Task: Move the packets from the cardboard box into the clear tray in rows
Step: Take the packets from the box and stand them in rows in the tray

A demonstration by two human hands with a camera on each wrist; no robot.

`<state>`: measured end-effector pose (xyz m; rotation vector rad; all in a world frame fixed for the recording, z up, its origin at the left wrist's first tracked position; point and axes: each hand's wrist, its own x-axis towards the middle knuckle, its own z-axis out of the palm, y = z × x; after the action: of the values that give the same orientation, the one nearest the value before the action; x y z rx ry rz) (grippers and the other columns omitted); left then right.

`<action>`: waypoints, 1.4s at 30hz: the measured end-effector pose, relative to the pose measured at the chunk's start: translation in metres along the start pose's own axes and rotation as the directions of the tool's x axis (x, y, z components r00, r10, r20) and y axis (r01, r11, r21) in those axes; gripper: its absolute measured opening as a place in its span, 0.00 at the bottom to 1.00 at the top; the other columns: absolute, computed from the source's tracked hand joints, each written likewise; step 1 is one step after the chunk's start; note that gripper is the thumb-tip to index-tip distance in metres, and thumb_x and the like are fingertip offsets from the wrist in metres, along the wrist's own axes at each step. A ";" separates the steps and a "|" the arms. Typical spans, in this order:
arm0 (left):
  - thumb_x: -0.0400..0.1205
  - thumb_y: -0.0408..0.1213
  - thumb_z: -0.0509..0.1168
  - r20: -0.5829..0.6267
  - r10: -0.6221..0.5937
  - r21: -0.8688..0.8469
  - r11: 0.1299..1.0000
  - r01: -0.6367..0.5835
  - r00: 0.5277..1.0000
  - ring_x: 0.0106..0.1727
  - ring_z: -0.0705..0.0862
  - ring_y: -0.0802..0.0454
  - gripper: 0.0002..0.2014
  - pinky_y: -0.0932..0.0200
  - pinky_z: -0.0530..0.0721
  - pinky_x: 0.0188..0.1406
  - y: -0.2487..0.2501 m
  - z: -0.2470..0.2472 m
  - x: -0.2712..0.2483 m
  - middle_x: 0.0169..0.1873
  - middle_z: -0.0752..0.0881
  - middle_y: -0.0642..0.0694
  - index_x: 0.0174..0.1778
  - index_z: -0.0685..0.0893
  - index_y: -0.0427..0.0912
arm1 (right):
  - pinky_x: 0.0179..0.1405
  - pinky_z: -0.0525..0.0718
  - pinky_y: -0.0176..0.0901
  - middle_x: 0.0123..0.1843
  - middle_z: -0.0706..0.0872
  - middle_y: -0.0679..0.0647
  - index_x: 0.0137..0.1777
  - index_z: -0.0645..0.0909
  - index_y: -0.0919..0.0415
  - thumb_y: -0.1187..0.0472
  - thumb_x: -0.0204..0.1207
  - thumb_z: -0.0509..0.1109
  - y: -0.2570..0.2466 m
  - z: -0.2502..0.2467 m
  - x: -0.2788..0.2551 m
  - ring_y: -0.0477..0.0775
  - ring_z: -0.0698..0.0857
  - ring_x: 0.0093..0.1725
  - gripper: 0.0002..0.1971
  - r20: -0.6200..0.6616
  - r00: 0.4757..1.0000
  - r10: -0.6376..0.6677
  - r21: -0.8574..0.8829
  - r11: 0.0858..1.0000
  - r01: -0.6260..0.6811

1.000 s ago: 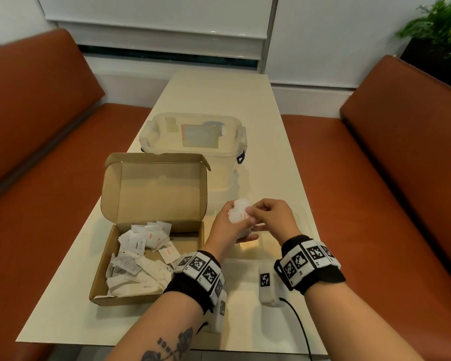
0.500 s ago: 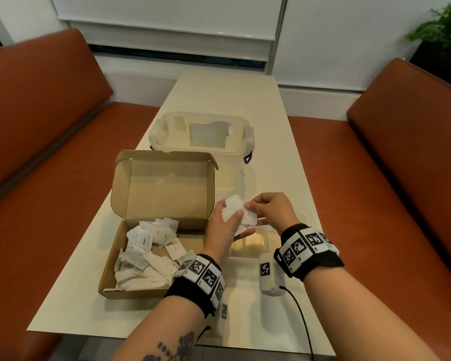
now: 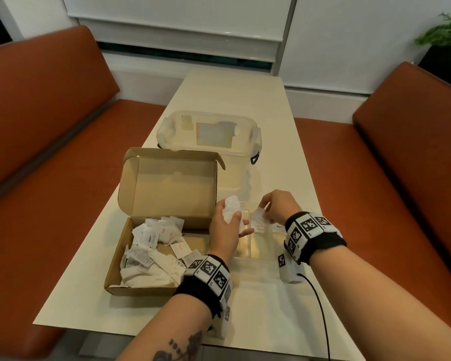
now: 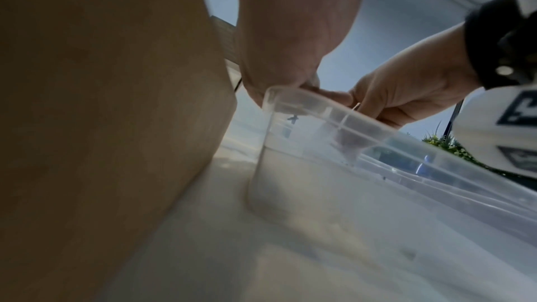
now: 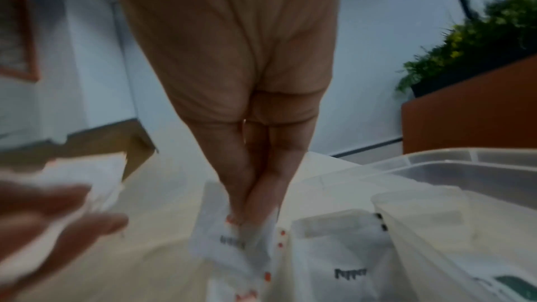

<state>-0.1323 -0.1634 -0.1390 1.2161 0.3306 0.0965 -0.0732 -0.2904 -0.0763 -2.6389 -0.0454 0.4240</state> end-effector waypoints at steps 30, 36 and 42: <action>0.84 0.26 0.61 0.015 -0.012 0.032 0.999 0.012 1.000 0.42 0.87 0.52 0.20 0.59 0.87 0.31 -0.002 -0.001 0.000 0.49 0.81 0.45 0.65 0.70 0.55 | 0.52 0.81 0.41 0.53 0.87 0.58 0.51 0.86 0.63 0.69 0.74 0.68 -0.008 0.013 0.010 0.56 0.84 0.52 0.08 -0.029 0.983 -0.181 -0.193 0.966 0.173; 0.83 0.29 0.65 0.097 -0.006 0.043 0.999 0.001 0.995 0.48 0.90 0.49 0.19 0.52 0.90 0.37 0.003 0.003 -0.004 0.55 0.84 0.40 0.68 0.74 0.48 | 0.34 0.85 0.35 0.41 0.88 0.55 0.49 0.86 0.62 0.62 0.78 0.68 -0.015 0.004 -0.003 0.51 0.86 0.35 0.06 -0.139 0.977 -0.162 0.357 0.912 0.203; 0.84 0.27 0.62 0.168 -0.070 -0.036 0.996 0.077 0.983 0.45 0.90 0.44 0.14 0.51 0.90 0.35 0.016 0.009 -0.006 0.55 0.84 0.37 0.62 0.77 0.48 | 0.31 0.84 0.34 0.39 0.86 0.56 0.47 0.85 0.65 0.65 0.77 0.69 -0.013 -0.004 -0.009 0.48 0.84 0.32 0.04 -0.135 0.983 -0.126 0.469 0.866 0.175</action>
<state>-0.1334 -0.1669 -0.1201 1.1603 0.2260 -0.0621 -0.0801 -0.2817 -0.0647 -2.1406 -0.1007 0.2129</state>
